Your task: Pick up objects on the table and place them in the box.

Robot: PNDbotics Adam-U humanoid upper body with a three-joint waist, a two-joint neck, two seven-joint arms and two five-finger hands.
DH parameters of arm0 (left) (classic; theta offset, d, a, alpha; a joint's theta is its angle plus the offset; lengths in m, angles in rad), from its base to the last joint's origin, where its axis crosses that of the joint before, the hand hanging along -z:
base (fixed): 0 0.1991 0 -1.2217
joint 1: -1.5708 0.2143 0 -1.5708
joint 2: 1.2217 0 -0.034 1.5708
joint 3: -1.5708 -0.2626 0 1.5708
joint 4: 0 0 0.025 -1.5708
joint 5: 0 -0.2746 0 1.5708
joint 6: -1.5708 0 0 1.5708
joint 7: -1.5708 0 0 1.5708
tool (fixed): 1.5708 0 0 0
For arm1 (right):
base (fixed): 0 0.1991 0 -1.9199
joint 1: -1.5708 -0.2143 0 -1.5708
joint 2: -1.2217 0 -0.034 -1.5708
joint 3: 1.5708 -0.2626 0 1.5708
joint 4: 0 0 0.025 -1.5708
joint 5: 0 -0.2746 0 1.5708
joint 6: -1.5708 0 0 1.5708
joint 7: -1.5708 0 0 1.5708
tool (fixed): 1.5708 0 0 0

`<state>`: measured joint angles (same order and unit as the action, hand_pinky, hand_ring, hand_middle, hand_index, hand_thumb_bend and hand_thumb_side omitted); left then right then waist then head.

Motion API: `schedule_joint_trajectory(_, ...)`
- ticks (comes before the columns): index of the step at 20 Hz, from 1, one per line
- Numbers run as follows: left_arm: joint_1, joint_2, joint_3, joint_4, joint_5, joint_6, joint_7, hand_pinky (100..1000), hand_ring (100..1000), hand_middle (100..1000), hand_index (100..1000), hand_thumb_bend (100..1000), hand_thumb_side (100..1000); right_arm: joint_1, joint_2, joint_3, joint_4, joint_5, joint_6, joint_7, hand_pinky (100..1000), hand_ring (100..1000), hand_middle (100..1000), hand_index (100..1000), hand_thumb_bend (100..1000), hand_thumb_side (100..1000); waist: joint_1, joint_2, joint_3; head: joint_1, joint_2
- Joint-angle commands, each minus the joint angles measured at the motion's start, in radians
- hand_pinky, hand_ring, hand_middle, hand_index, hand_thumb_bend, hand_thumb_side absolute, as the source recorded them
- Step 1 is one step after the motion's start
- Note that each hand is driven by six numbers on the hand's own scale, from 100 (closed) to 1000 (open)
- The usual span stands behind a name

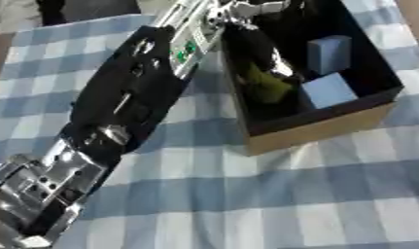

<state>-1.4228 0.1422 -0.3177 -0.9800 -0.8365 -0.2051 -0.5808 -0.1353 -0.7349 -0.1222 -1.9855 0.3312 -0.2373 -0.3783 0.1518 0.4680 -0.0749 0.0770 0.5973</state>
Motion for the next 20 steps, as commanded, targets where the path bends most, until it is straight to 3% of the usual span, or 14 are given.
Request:
schedule_joint_trajectory(1, -0.017, 0.009, 0.017, -0.015, 0.006, -0.007, 0.013, 918, 918, 860, 961, 663, 579, -0.001, -0.028, -0.009, -0.014, -0.005, 0.000, 0.001, 907, 1000, 520, 883, 100, 470, 0.004, -0.039, -0.004, 0.002, 0.003)
schedule_joint_trajectory(2, -0.016, 0.011, 0.018, -0.018, 0.012, -0.006, 0.020, 915, 915, 857, 960, 649, 583, -0.001, -0.028, -0.009, -0.014, -0.005, -0.001, 0.001, 907, 1000, 520, 883, 100, 470, 0.004, -0.041, -0.004, 0.002, 0.005)
schedule_joint_trajectory(4, -0.014, 0.015, 0.023, -0.034, 0.041, 0.002, 0.047, 892, 893, 837, 950, 514, 588, 0.004, -0.029, -0.010, -0.014, -0.005, 0.000, 0.000, 907, 1000, 521, 883, 100, 470, 0.004, -0.047, -0.002, 0.000, 0.010)
schedule_joint_trajectory(5, -0.013, 0.017, 0.024, -0.047, 0.067, 0.010, 0.066, 870, 869, 818, 941, 356, 549, 0.007, -0.029, -0.011, -0.014, -0.005, 0.000, -0.001, 907, 1000, 521, 883, 100, 470, 0.003, -0.049, 0.000, -0.002, 0.014)
schedule_joint_trajectory(9, 0.000, 0.056, 0.021, -0.188, 0.239, 0.075, 0.194, 840, 817, 767, 913, 137, 582, 0.015, -0.033, -0.017, -0.014, -0.003, -0.001, -0.011, 907, 1000, 525, 882, 100, 470, 0.002, -0.063, 0.010, -0.016, 0.041)
schedule_joint_trajectory(15, 0.112, 0.202, 0.064, -0.561, 0.561, 0.230, 0.451, 819, 784, 734, 886, 117, 523, 0.022, -0.027, -0.032, -0.014, 0.002, -0.008, -0.038, 905, 1000, 534, 882, 100, 470, -0.004, -0.087, 0.018, -0.044, 0.076)
schedule_joint_trajectory(20, 0.254, 0.341, 0.113, -0.811, 0.716, 0.320, 0.645, 818, 793, 745, 888, 144, 496, 0.011, -0.015, -0.037, -0.014, 0.001, -0.023, -0.061, 904, 1000, 549, 882, 100, 470, -0.022, -0.119, 0.029, -0.063, 0.095)
